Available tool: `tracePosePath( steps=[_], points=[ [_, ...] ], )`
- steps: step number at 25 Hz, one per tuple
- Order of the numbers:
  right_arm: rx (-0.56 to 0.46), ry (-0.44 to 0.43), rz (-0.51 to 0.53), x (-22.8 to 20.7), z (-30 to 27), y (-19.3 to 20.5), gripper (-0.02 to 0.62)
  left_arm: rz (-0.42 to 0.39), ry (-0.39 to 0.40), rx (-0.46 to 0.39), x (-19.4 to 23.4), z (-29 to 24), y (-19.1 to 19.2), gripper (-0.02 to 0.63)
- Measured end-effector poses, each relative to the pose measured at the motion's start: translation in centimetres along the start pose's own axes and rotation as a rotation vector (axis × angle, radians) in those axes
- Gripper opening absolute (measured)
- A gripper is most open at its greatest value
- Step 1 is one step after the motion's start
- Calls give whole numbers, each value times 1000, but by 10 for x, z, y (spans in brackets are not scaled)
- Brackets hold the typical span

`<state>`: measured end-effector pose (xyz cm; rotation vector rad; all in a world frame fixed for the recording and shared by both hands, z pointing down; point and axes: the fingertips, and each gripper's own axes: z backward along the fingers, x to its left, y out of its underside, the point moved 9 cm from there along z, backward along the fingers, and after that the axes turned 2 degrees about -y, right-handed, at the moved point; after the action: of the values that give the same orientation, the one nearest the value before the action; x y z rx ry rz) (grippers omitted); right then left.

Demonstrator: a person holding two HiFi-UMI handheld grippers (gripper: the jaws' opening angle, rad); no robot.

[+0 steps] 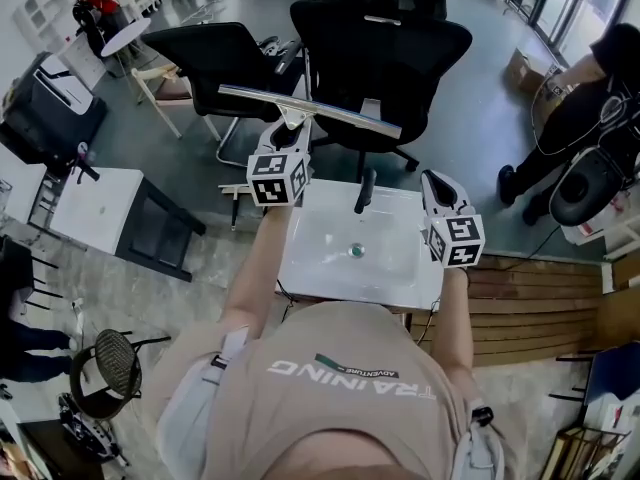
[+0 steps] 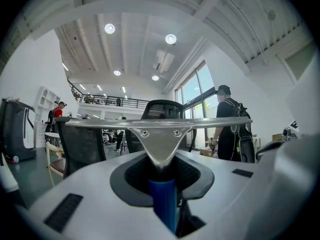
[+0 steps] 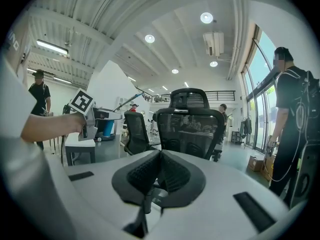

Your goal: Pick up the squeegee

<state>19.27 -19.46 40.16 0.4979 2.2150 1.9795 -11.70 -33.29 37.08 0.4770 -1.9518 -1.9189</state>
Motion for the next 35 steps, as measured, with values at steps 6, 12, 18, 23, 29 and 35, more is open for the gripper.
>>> tracePosePath(
  steps=[6,12,18,23,29,35],
  points=[
    [1,13,2,-1,4,-1,35,-1,8,0,-1,-3,-1,97],
    [2,18,1,-5,4,1,35,2,15,4,-3,-8,3,97],
    [-7,6,3,-8,2,-4,35,-2,11,6,-5,-11,2,97],
    [-9,-12,6,-7,-3,-3,35,3,-2,2,-2,-9,1,97],
    [-14,-32,5,-6,-8,-5,35,5,-15,-1,1,-5,-2,97],
    [-19,-45,17,-6,-13,-8,35,8,-28,-1,2,-4,-1,97]
  ],
)
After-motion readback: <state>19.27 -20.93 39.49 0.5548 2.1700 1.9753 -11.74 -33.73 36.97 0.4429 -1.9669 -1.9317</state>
